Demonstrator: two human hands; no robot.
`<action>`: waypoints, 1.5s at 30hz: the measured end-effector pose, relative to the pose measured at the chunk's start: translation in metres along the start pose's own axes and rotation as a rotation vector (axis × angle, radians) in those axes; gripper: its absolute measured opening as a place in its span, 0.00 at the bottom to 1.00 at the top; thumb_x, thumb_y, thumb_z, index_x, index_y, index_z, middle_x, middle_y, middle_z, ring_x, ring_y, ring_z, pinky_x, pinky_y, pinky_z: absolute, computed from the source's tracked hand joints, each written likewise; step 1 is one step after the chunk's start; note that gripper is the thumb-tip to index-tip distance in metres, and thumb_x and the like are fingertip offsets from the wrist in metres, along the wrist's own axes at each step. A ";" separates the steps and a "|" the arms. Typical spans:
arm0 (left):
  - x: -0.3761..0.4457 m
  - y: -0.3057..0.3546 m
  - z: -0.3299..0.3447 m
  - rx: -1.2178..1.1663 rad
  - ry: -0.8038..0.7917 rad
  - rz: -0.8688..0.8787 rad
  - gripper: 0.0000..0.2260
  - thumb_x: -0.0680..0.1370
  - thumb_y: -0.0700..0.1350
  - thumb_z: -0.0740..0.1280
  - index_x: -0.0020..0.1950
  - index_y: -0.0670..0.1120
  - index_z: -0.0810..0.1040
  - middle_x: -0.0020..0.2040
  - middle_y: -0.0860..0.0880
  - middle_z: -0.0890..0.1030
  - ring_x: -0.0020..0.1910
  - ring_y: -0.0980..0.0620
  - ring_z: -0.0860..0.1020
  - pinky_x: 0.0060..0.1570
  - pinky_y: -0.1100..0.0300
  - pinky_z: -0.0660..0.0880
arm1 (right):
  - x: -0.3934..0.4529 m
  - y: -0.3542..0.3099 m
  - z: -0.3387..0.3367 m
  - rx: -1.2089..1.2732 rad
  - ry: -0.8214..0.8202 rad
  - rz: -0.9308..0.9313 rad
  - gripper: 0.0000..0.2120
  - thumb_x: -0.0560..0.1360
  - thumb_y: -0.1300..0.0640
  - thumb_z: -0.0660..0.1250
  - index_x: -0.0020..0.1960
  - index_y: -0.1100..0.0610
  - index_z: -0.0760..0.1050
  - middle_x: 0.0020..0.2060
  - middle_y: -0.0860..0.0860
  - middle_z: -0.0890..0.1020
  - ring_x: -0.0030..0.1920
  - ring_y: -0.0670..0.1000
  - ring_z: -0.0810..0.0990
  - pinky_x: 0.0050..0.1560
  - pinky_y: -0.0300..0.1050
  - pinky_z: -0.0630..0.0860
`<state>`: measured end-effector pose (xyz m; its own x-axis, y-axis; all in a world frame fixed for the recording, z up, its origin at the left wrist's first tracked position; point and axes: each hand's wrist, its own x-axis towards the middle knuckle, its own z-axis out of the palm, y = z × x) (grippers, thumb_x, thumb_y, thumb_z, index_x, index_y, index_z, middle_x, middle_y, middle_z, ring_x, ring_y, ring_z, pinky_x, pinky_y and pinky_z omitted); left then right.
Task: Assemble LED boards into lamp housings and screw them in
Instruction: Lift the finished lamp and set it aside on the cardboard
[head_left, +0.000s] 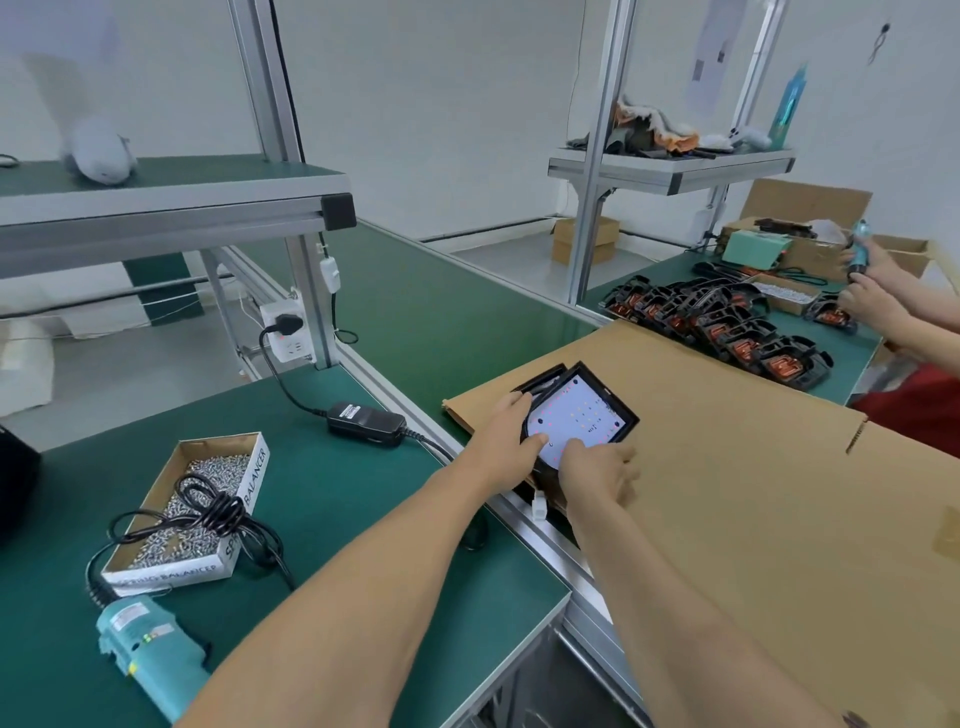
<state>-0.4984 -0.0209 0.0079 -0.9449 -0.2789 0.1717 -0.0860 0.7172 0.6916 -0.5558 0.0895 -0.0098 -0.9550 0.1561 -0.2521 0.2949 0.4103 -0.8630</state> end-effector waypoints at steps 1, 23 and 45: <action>0.000 -0.001 0.001 0.017 0.001 0.011 0.25 0.85 0.46 0.64 0.79 0.38 0.64 0.78 0.44 0.66 0.79 0.45 0.62 0.73 0.58 0.60 | 0.000 0.001 0.001 -0.063 0.038 -0.011 0.31 0.79 0.54 0.64 0.75 0.66 0.57 0.71 0.65 0.66 0.67 0.68 0.70 0.68 0.58 0.69; -0.024 0.008 0.019 0.294 0.050 0.194 0.31 0.84 0.54 0.63 0.84 0.45 0.56 0.85 0.48 0.54 0.83 0.45 0.48 0.80 0.47 0.50 | -0.014 0.031 -0.020 -0.285 0.170 -0.152 0.30 0.80 0.47 0.62 0.77 0.59 0.61 0.76 0.58 0.62 0.72 0.62 0.63 0.73 0.58 0.61; -0.252 -0.085 -0.174 0.024 0.721 -0.257 0.10 0.84 0.45 0.63 0.51 0.45 0.83 0.43 0.50 0.84 0.44 0.48 0.80 0.47 0.48 0.78 | -0.287 -0.019 0.108 0.382 -0.448 -0.916 0.09 0.82 0.59 0.65 0.60 0.50 0.80 0.52 0.39 0.81 0.53 0.40 0.78 0.55 0.36 0.73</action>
<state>-0.1979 -0.1222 0.0276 -0.4549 -0.7805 0.4288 -0.2893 0.5849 0.7578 -0.2910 -0.0606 0.0314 -0.7546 -0.4406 0.4862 -0.4901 -0.1142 -0.8642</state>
